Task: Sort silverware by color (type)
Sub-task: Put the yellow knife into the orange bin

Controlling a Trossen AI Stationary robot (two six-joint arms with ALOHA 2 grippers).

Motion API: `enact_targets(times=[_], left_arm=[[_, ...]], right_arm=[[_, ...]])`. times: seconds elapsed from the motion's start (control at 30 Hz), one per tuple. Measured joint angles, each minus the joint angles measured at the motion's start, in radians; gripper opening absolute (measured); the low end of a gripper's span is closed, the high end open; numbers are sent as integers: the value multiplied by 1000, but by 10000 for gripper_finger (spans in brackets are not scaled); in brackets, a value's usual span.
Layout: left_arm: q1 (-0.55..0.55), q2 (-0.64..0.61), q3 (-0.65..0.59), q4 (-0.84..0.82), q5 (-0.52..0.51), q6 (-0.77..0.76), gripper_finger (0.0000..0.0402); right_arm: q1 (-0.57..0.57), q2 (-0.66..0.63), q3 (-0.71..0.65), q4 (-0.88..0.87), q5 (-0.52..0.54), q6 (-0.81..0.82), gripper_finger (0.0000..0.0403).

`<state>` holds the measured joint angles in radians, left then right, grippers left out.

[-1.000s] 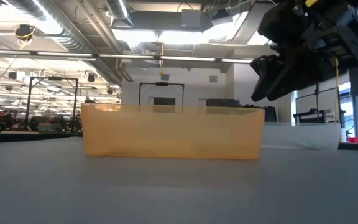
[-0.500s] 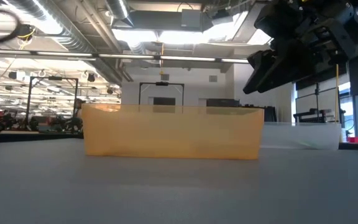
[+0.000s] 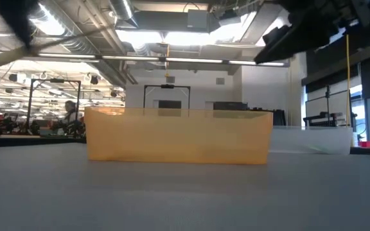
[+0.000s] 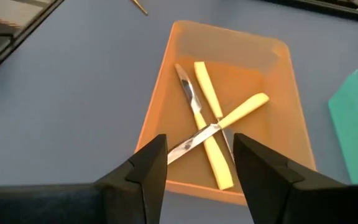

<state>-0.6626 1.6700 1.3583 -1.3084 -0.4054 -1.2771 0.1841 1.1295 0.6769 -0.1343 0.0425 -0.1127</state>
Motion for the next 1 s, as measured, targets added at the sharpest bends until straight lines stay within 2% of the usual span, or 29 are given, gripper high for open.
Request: enact_targets(times=[0.13,0.3,0.43,0.53,0.63,0.73,0.9,1.0], left_arm=[[73,-2,91,31,-140,226,46],[168,-3,135,87,-253,494,47],[245,-3,133,190,-271,705,47],[301,-3,112,332,-272,871,47],[352,-2,81,457,-252,1029,47],[402,-2,35,560,-175,1127,47],[465,-2,-54,687,-67,1167,48],[490,-2,-95,736,33,1165,55]], right_arm=[[0,-52,0,-25,10,-2,172],[0,-92,0,-67,18,-4,172],[0,-114,0,-78,18,0,172],[0,-115,0,-87,18,9,172],[0,-115,0,-108,18,33,172],[0,-115,0,-121,18,58,172],[0,-115,-14,-122,18,106,172],[0,-115,-41,-95,18,109,172]])
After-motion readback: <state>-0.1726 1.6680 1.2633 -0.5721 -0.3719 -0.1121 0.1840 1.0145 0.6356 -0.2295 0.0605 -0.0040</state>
